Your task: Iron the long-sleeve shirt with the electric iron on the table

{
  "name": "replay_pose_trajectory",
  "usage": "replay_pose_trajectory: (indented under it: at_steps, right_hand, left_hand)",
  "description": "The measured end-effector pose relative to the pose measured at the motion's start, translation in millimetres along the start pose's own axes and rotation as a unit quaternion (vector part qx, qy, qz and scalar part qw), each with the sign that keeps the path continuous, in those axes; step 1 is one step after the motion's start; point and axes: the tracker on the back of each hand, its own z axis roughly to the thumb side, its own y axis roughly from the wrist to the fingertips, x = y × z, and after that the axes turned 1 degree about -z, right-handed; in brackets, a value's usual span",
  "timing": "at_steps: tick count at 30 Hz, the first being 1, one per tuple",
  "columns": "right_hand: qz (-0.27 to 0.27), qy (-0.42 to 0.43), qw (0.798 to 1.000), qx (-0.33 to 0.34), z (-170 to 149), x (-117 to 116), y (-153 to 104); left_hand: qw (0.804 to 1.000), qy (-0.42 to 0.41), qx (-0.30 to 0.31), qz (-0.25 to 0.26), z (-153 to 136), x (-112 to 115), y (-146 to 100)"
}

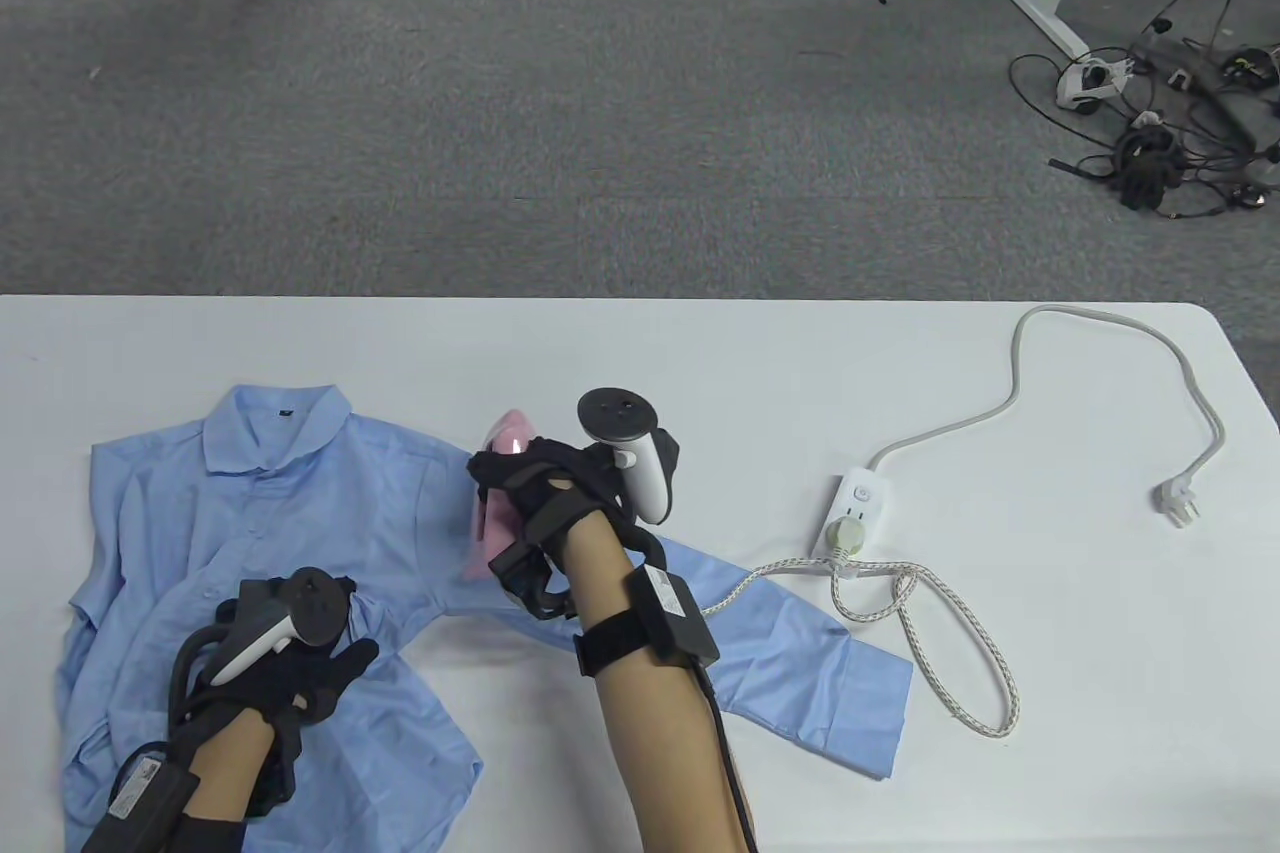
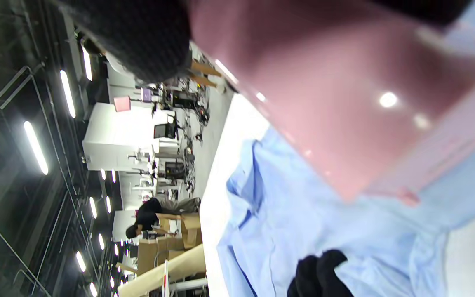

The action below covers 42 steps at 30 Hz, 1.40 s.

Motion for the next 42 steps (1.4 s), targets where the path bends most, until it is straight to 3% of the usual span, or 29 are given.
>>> replay_pose_trajectory:
  at_steps: [4, 9, 13, 17, 27, 42]
  right_hand:
    - [0.047, 0.007, 0.999, -0.023, -16.2, -16.1, 23.4]
    - [0.062, 0.043, 0.997, -0.026, -25.9, -24.6, 39.9]
    - [0.026, -0.015, 0.998, -0.061, -30.4, -27.1, 44.6]
    - [0.005, -0.001, 0.997, -0.074, -34.4, -24.4, 47.1]
    - [-0.037, 0.023, 0.993, -0.106, -48.6, -1.5, 24.4]
    - [-0.096, 0.026, 0.987, -0.125, -77.7, 44.4, -31.5]
  left_hand:
    - [1.000, -0.001, -0.001, -0.001, 3.8, -0.3, 0.0]
    - [1.000, 0.000, -0.003, -0.001, 3.7, -0.2, 0.3]
    - [1.000, 0.002, -0.003, 0.000, 4.0, -0.2, -0.4]
    - [1.000, 0.002, -0.004, -0.001, 3.6, -0.3, -0.8]
    - [1.000, 0.002, -0.007, -0.004, 4.1, -0.9, -1.3]
    - [1.000, 0.008, -0.025, -0.006, 7.0, -3.3, -1.7]
